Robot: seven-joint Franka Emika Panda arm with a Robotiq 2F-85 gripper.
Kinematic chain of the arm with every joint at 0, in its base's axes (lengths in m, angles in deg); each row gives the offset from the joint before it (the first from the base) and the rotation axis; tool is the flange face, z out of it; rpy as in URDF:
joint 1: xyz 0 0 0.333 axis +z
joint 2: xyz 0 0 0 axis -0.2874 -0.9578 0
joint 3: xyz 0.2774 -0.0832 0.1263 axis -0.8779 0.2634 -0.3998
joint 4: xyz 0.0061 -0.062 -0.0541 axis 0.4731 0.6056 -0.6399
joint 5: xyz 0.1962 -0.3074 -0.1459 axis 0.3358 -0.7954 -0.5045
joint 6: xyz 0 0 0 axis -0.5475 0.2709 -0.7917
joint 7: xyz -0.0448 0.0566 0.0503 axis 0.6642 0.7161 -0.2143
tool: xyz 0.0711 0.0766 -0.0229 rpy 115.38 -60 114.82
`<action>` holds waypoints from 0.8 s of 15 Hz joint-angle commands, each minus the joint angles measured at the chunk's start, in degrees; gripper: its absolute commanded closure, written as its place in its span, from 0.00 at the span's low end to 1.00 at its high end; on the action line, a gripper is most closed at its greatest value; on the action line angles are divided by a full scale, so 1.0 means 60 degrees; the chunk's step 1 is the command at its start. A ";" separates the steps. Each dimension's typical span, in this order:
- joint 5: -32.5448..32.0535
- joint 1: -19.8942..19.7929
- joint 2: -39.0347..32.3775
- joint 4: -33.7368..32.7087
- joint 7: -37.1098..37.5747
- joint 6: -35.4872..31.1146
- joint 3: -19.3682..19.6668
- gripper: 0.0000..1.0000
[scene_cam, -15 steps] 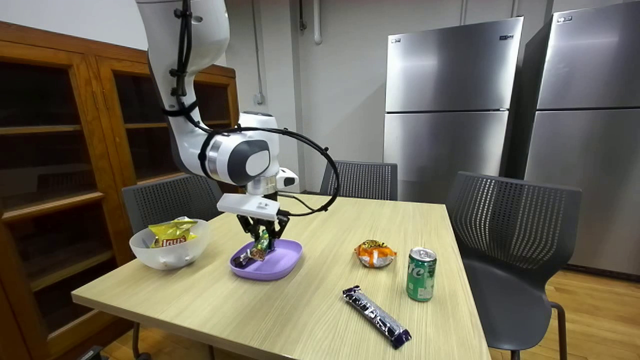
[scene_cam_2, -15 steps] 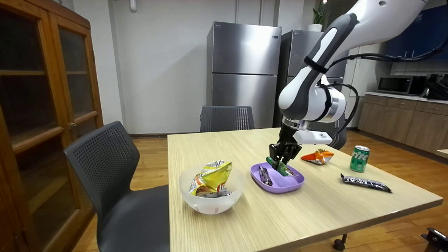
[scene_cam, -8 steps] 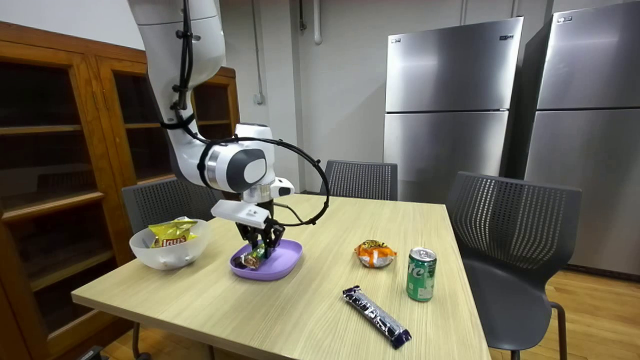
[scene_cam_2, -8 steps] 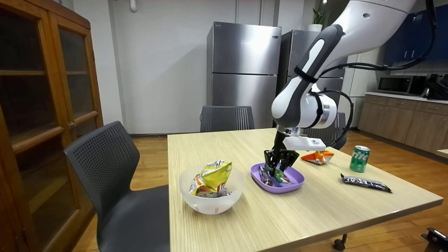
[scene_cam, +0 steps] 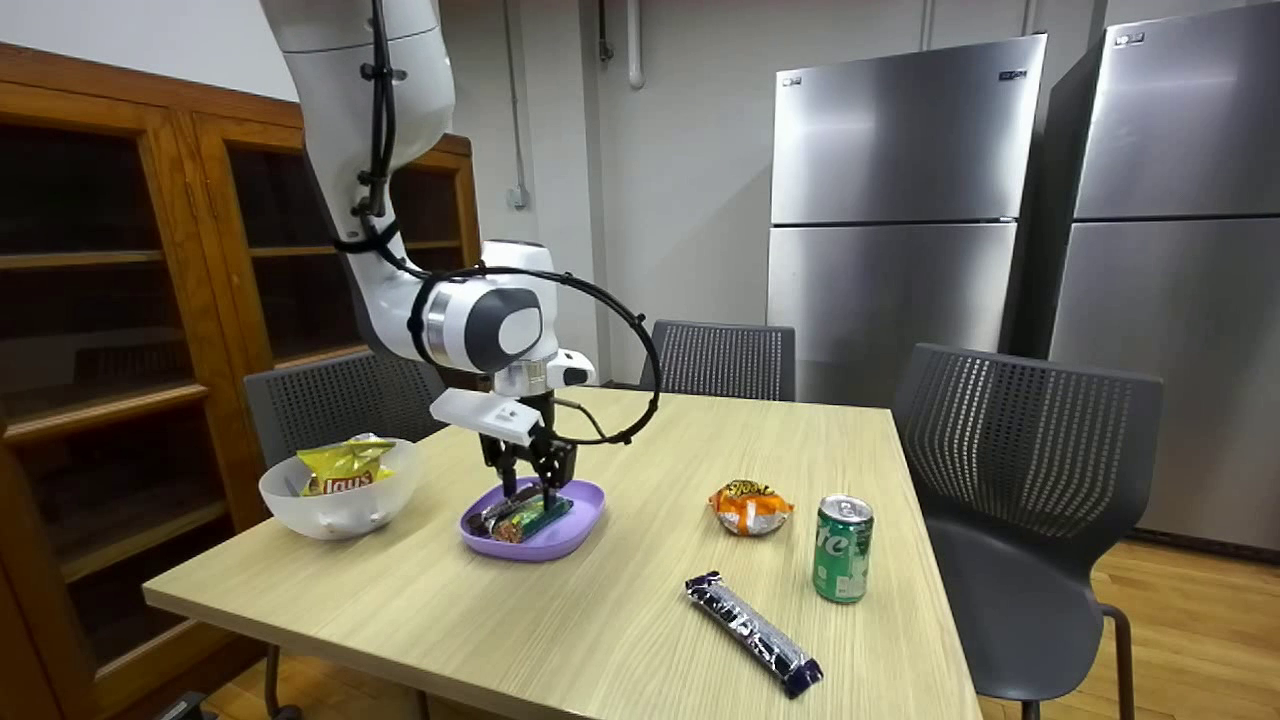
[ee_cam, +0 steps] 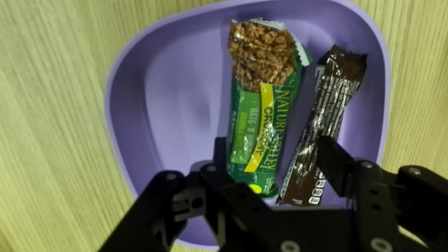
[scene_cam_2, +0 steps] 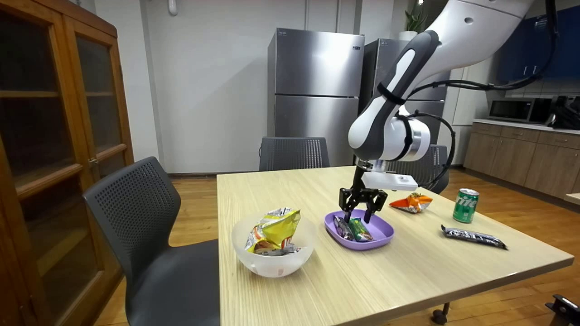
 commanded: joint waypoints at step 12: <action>0.0658 -0.1112 0.0802 -0.0258 0.0058 0.1010 0.0532 0.00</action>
